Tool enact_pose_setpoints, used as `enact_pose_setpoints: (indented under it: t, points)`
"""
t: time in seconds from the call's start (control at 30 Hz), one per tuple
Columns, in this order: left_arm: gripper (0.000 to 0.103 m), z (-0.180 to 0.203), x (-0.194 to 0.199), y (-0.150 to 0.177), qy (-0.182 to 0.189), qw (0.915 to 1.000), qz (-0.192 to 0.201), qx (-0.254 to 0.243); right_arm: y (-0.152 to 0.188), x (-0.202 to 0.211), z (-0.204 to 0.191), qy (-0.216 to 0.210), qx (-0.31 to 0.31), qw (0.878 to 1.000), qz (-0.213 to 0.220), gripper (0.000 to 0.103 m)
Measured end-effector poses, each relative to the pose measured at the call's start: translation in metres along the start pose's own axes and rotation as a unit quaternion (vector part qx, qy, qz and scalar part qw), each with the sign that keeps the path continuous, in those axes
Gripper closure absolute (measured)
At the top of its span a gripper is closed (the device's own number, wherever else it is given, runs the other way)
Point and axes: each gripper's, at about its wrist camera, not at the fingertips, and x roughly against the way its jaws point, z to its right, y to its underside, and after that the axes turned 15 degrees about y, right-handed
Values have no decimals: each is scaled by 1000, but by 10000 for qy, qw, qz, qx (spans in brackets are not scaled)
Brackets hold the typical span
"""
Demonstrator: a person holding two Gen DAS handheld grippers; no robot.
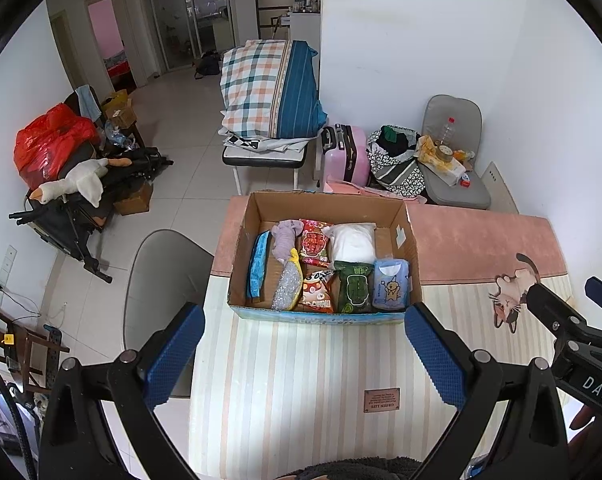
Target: Organize soft objects
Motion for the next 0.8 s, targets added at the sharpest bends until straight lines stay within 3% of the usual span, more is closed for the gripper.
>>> enact_pose_setpoints:
  t: [0.8]
  points:
    - [1, -6, 12, 0, -13, 9999, 105, -12, -3, 10, 1, 22, -7, 10000, 59, 0]
